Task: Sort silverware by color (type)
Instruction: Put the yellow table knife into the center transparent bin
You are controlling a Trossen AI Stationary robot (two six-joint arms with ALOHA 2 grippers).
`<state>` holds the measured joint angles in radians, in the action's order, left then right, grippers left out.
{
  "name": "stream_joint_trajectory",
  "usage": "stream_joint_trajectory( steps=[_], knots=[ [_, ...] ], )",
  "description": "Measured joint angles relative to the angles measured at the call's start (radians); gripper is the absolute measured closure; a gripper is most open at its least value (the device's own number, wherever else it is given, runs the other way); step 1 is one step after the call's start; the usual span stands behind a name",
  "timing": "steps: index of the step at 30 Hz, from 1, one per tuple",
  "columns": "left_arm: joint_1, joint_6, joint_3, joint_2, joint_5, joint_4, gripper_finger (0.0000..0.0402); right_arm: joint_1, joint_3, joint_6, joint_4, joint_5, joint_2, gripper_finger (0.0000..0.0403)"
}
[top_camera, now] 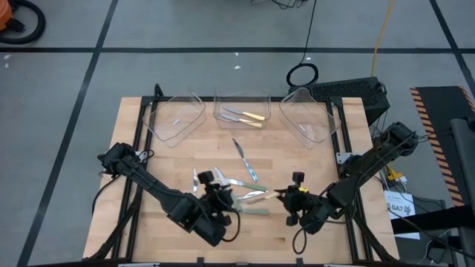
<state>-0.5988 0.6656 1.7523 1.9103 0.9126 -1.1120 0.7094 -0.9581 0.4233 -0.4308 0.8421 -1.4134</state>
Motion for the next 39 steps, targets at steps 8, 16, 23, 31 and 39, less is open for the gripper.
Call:
stream_joint_trajectory(
  steps=[8, 16, 23, 31, 39],
  knots=[
    [-0.04, -0.055, -0.04, 0.019, 0.003, 0.056, 0.0319, -0.156, 0.0, -0.146, -0.037, -0.007, 0.119, 0.0358],
    [0.012, -0.387, -0.262, 0.021, -0.29, 0.58, 0.0346, -0.392, 0.0, -0.352, -0.029, -0.128, 0.201, 0.0358],
    [0.094, -0.607, -0.467, 0.02, -0.379, 0.974, 0.0357, -0.625, 0.0, -0.514, -0.018, -0.366, 0.207, 0.0358],
    [0.218, -0.704, -0.864, -0.108, -0.654, 1.63, 0.0357, -0.883, -0.052, -0.643, 0.014, -0.57, 0.177, 0.0358],
    [0.303, -0.637, -1.111, -0.325, -0.65, 1.877, 0.0357, -1.06, -0.344, -0.773, -0.13, -0.638, -0.062, 0.0358]
  ],
)
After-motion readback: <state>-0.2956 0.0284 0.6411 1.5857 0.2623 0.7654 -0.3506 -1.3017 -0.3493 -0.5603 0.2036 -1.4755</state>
